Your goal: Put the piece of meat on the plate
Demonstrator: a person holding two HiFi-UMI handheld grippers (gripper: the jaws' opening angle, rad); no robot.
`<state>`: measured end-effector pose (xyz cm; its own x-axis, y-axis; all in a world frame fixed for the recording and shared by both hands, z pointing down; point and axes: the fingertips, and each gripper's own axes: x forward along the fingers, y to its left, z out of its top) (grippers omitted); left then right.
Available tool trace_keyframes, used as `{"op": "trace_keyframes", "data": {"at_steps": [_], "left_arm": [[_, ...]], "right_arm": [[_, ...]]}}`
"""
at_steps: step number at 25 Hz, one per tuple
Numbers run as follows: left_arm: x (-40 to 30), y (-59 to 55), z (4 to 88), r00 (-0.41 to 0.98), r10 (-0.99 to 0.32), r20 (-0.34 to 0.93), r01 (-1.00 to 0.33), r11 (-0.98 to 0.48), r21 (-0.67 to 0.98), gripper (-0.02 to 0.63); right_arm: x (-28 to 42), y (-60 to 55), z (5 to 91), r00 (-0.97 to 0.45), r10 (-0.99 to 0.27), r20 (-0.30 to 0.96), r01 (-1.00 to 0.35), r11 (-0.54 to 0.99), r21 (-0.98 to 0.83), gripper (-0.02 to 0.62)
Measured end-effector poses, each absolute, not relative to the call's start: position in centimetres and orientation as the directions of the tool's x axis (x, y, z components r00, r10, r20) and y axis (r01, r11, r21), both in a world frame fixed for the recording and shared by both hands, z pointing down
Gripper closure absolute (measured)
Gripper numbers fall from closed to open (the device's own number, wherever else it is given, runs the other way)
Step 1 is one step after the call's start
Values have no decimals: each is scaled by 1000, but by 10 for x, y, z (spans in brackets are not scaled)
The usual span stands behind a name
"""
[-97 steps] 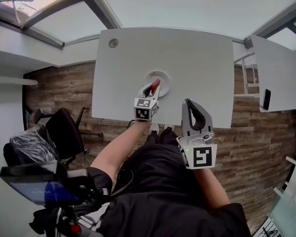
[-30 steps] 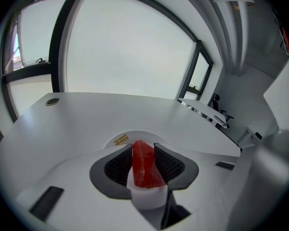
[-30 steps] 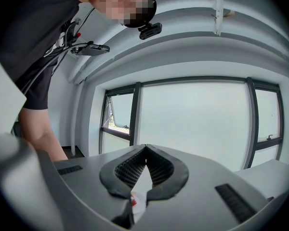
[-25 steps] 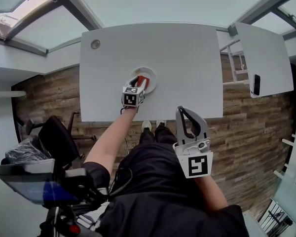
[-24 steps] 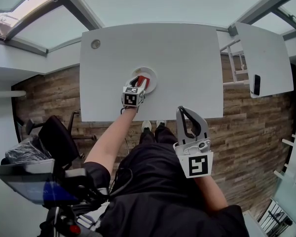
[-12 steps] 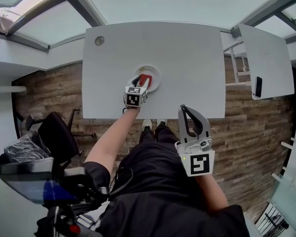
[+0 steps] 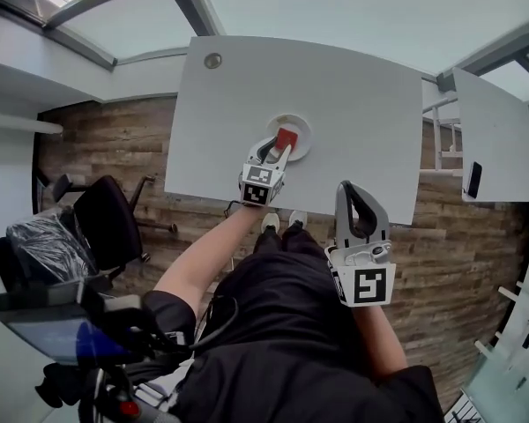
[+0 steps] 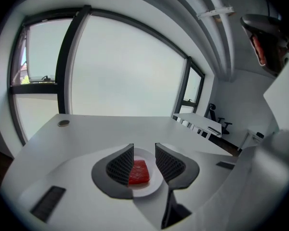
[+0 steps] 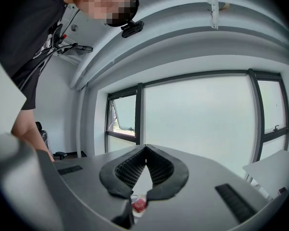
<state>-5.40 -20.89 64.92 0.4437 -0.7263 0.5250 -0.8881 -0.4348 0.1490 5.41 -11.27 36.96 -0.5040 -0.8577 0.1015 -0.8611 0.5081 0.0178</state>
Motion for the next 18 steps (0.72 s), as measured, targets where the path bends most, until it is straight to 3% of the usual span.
{"op": "trace_keyframes", "data": {"at_steps": [3,9,18], "left_arm": [[-53,-194,631,460,-748,479,-881,-450,145,465],[-61,-165,580,448,-810,379,-894,-413,174,598],[-49,-127,492,465,-856,225,-884,-436,168,600]], "right_arm": [[59,-109,370,-511,-854,93,-858,514,0,589],[69,-96,370,-499,-862,85,-866,500,-14,589],[63,-84,359,-517,-855,38,-856,516,-29,589]]}}
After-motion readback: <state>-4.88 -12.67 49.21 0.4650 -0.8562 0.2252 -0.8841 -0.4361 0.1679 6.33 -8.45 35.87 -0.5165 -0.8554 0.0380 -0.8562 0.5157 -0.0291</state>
